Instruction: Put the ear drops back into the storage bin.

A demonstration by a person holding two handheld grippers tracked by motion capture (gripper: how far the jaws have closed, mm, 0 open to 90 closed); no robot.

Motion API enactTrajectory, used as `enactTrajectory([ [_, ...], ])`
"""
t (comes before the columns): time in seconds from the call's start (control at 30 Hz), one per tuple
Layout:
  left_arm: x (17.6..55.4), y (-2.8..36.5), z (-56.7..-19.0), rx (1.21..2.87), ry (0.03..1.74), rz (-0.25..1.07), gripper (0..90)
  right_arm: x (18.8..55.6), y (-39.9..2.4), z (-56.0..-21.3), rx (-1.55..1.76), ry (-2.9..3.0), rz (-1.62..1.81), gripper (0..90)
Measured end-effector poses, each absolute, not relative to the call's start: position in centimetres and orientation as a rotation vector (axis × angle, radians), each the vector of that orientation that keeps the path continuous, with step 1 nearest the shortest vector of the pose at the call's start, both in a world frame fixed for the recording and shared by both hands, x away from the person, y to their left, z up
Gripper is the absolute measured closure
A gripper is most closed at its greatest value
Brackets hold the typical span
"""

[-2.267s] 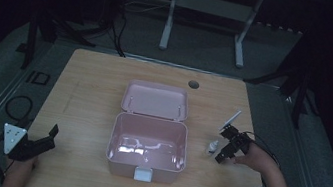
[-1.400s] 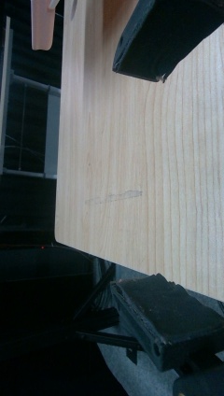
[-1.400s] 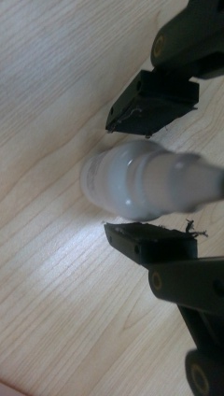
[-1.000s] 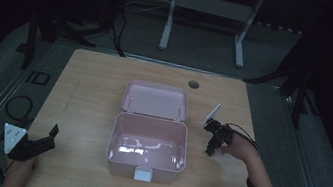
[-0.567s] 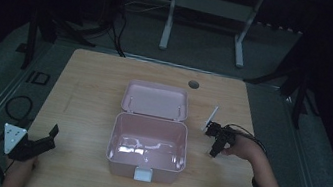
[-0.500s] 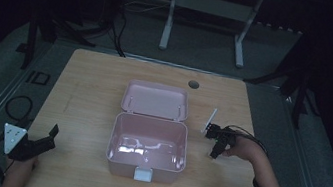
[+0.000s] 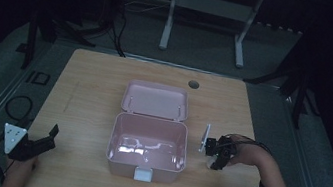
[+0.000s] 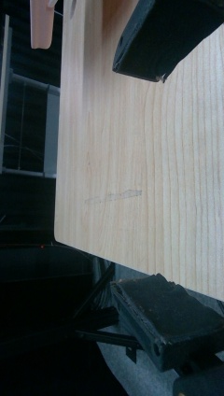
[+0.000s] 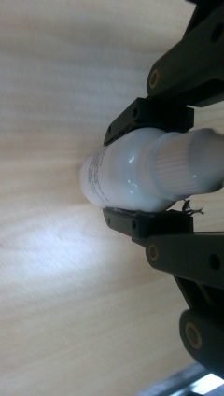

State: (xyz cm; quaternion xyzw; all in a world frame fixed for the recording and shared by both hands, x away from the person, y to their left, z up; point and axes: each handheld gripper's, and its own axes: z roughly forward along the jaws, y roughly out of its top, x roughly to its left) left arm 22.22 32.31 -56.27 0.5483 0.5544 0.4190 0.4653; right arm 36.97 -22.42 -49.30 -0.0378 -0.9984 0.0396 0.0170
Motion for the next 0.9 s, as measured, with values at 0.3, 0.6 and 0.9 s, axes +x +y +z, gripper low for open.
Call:
enactTrajectory([
  [0.3,22.2,32.3,-56.3,1.346,1.362,1.03,0.5,35.7,-22.3,-49.1,0.014,-3.119,0.17,59.5],
  [0.6,22.2,32.3,-56.3,1.345,1.362,1.031,0.5,34.6,-21.7,-47.8,0.077,-3.101,0.185,59.6],
  [0.9,22.2,32.3,-56.3,1.343,1.365,1.03,0.5,34.4,-20.9,-45.7,0.047,-3.109,0.149,59.6],
])
